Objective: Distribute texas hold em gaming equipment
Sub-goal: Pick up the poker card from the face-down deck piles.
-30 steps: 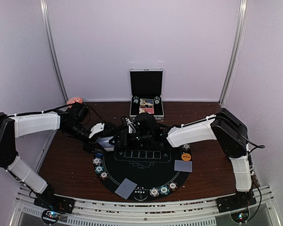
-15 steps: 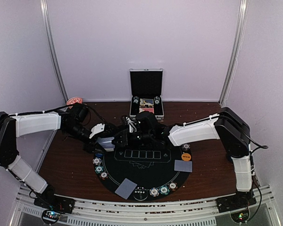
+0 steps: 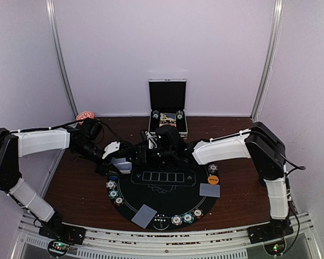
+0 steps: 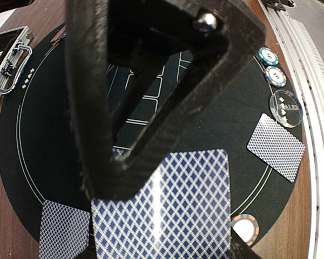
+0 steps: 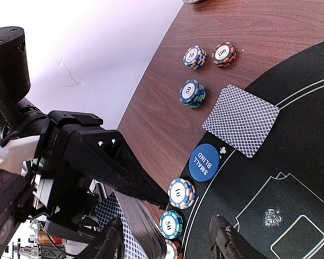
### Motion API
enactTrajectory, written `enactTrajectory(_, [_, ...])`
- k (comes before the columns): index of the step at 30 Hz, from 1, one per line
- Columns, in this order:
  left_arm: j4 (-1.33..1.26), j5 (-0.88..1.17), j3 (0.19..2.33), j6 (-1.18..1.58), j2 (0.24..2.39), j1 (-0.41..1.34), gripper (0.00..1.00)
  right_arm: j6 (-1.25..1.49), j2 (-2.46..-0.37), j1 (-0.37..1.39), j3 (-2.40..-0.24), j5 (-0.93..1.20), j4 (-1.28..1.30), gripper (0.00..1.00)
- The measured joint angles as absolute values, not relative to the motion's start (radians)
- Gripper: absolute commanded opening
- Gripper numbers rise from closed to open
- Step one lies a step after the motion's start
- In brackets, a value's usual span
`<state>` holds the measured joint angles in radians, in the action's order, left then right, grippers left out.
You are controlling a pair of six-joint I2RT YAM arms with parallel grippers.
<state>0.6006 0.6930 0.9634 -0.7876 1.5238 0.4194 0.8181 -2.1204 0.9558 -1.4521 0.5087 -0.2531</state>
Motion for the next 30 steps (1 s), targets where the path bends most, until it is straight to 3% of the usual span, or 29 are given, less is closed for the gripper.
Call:
enactTrajectory(11, [0.604,0.691,0.963,-0.788,1.525,0.419,0.53,0.813,-2.190,0.970,-1.531,0.526,-0.231,0.54])
enactTrajectory(20, [0.601,0.680,0.963,-0.788,1.528,0.419,0.53,0.768,-2.187,0.976,-1.533,0.514,-0.191,0.31])
enactTrajectory(30, [0.597,0.668,0.963,-0.787,1.532,0.418,0.57,0.749,-2.130,0.959,-1.480,0.501,-0.176,0.16])
